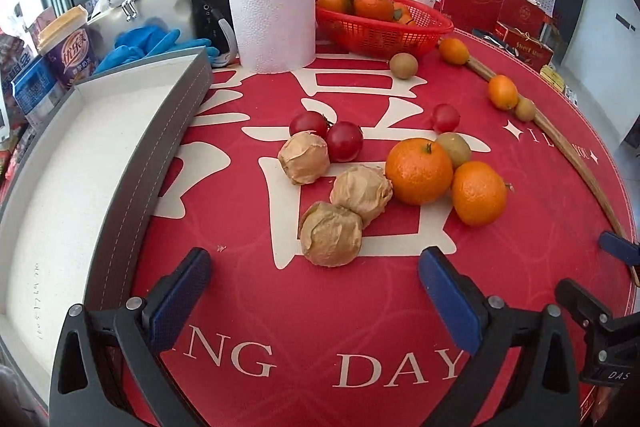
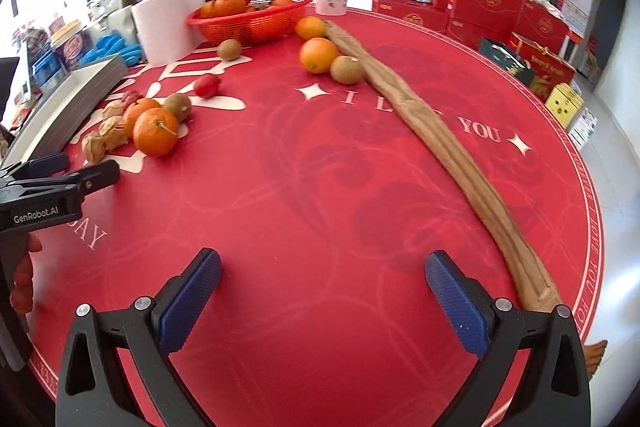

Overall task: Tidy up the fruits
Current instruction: 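Grasp a paper-wrapped brown fruit with the left tool while the right tool grasps an orange, then carry both fruits over the white tray and open both tools to drop them, then withdraw both open tools from the tray back over the fruits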

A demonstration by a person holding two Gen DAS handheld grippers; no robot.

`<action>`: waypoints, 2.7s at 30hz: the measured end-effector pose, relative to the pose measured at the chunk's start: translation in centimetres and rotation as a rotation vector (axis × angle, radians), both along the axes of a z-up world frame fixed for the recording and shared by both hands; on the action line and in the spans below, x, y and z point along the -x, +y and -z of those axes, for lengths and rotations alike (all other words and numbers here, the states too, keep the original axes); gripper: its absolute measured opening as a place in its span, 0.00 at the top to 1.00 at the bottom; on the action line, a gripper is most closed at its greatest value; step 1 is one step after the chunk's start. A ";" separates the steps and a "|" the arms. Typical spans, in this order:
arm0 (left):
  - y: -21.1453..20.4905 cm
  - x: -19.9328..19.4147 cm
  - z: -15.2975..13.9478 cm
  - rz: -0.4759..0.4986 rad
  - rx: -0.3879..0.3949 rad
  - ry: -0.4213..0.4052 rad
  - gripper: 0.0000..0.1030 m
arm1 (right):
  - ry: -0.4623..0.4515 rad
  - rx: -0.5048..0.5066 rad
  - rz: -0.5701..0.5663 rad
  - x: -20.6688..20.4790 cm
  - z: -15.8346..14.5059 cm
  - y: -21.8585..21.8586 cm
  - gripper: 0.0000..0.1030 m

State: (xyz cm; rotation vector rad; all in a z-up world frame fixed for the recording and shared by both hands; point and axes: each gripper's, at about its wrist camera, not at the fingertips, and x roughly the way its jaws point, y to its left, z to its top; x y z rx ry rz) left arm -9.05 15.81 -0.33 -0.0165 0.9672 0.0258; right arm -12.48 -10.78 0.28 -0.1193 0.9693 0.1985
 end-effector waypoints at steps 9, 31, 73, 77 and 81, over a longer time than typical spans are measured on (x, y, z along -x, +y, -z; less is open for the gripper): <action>0.4 -0.5 -1.3 0.014 -0.004 -0.040 0.51 | 0.038 -0.004 -0.133 -3.8 0.1 4.9 0.00; 5.1 1.2 -6.8 -0.111 0.055 -0.294 0.75 | -0.016 -0.226 -0.147 -6.0 -1.5 6.5 0.67; 20.3 5.6 -2.8 -0.520 0.067 -0.155 0.25 | 0.037 -0.160 -0.529 -5.2 -3.8 31.7 0.49; 19.3 5.8 -3.7 -0.503 0.019 -0.205 0.21 | -0.060 -0.198 -0.506 -4.8 -6.0 30.4 0.01; 17.9 5.6 -4.4 -0.453 0.017 -0.242 0.20 | -0.096 -0.196 -0.447 -4.7 -7.3 28.5 0.01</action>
